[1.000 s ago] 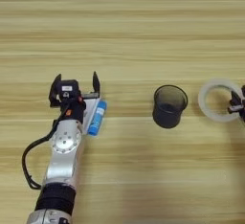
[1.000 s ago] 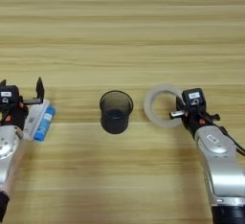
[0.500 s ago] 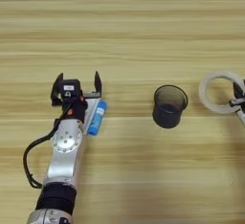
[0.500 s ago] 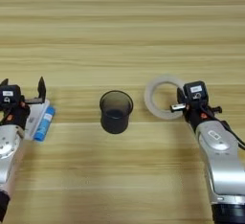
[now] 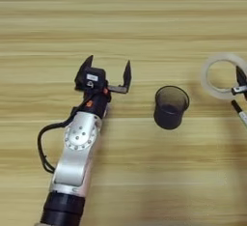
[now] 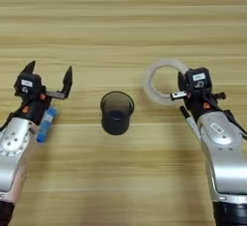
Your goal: Move the objects on the table
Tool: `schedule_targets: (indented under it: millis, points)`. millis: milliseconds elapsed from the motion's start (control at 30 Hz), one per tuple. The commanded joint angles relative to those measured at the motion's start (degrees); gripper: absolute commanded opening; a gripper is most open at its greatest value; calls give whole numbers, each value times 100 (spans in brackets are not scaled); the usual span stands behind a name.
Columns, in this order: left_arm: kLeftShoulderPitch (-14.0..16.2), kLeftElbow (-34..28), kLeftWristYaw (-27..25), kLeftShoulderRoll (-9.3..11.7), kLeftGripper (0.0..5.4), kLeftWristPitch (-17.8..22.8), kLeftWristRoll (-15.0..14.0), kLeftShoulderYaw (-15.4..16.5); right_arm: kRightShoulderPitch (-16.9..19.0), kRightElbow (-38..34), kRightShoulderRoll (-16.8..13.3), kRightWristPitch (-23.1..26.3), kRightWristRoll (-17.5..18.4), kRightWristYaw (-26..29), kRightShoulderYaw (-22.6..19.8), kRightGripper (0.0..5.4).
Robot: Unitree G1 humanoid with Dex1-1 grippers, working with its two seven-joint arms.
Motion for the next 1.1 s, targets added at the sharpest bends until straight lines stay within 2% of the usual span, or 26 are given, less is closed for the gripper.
schedule_targets:
  millis: [33,200,400,700,900,1100]
  points:
    - [141,-466,-297,34,540,377,24,-471,-194,-462,70,88,8,-36,71,109]
    - [248,-780,-492,-30,540,627,54,-999,-250,-737,178,168,-61,-36,320,109]
    - [267,-859,-474,-70,540,726,120,-1303,-312,-920,282,236,-115,-18,592,109]
    - [213,-651,-419,-110,540,698,136,-1417,-357,-1009,453,253,-220,13,1080,109]
    - [167,-547,-381,-122,540,684,106,-1342,-307,-1066,497,247,-271,37,1251,109]
    - [100,-241,-249,-106,540,559,140,-1121,-219,-1201,503,265,-282,79,1343,109]
